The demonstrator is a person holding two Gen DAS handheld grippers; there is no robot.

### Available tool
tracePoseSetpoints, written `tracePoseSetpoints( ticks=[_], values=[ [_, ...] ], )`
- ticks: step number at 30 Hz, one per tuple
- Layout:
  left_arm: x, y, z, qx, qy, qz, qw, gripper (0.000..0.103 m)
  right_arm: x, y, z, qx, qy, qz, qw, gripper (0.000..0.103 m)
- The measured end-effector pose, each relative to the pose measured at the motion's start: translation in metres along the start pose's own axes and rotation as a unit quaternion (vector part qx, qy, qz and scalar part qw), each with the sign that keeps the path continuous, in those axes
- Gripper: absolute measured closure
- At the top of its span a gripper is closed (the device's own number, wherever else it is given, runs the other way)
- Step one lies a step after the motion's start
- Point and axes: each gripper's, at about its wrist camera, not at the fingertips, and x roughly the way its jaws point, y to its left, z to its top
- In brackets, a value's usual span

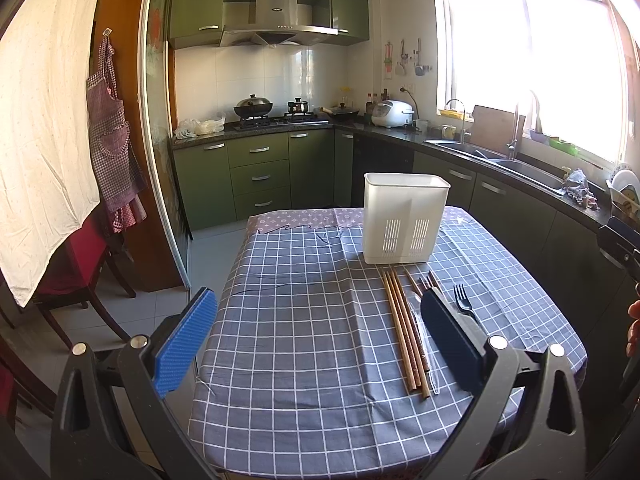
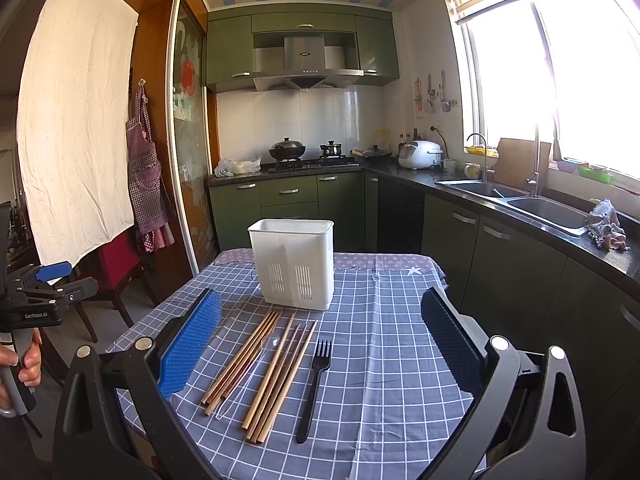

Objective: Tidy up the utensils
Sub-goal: 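Close the left gripper on the clear spoon while the right gripper nears the fork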

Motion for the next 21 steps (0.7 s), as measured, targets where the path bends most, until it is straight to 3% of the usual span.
tracePoseSetpoints(
  ticks=[6, 12, 17, 21],
  values=[
    [0.007, -0.001, 0.0, 0.005, 0.008, 0.001, 1.0, 0.006, 0.008, -0.004, -0.001, 0.003, 0.011, 0.0, 1.0, 0.004],
    [0.029, -0.008, 0.005, 0.022, 0.035, 0.007, 0.9991, 0.006, 0.032, -0.011, 0.001, -0.011, 0.052, -0.008, 0.999, 0.004],
    [0.068, -0.025, 0.013, 0.044, 0.081, 0.003, 0.9957, 0.006, 0.069, -0.02, 0.002, -0.032, 0.113, -0.013, 0.993, 0.004],
    [0.107, -0.048, 0.019, 0.064, 0.133, -0.017, 0.9889, 0.006, 0.108, -0.032, 0.003, -0.029, 0.186, 0.002, 0.982, 0.004]
  ],
)
